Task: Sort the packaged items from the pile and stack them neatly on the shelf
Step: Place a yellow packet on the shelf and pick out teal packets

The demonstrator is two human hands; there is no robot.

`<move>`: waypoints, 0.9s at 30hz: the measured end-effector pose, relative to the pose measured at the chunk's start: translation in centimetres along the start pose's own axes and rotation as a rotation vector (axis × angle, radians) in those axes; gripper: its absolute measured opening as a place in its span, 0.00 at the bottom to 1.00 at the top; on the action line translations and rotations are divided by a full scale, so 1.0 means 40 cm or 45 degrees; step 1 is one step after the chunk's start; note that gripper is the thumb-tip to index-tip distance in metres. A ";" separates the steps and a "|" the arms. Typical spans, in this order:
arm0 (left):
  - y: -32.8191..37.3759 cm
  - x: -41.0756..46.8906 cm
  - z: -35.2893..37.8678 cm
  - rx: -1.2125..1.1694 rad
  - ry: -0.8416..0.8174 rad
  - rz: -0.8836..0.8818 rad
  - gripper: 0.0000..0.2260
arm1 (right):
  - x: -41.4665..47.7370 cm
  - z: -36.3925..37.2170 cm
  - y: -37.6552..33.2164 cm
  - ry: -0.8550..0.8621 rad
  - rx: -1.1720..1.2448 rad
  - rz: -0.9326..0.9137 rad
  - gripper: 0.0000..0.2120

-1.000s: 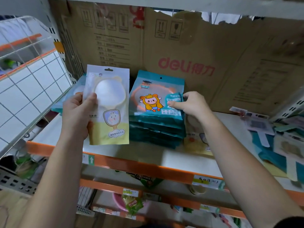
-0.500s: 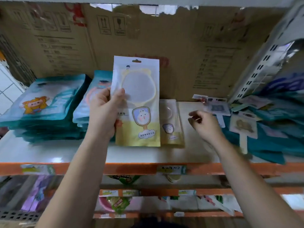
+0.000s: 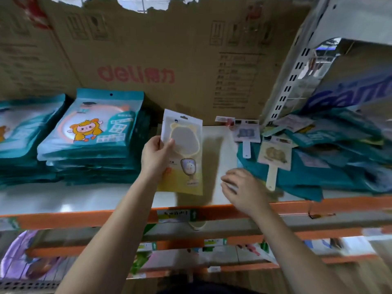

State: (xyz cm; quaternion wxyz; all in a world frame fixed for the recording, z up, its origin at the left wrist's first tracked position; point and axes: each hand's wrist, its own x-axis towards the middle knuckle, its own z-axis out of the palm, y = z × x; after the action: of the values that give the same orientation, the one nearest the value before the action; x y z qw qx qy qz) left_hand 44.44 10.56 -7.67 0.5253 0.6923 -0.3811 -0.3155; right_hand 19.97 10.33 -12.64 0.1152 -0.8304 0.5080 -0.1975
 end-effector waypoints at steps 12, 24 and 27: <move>-0.046 0.094 0.045 0.541 0.140 -0.087 0.09 | -0.007 0.017 0.013 0.116 0.055 -0.048 0.08; -0.061 0.137 0.090 0.648 0.297 -0.178 0.10 | -0.005 0.024 0.012 0.128 0.074 -0.047 0.06; -0.065 0.141 0.099 0.677 0.301 -0.167 0.09 | -0.005 0.026 0.012 0.126 0.062 -0.043 0.07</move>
State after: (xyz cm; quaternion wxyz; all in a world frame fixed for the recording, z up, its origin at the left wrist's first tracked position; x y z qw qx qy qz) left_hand 44.51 4.20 -11.38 0.3447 0.8607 -0.3411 -0.1551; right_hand 19.96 10.29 -13.79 0.1066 -0.8251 0.4941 -0.2525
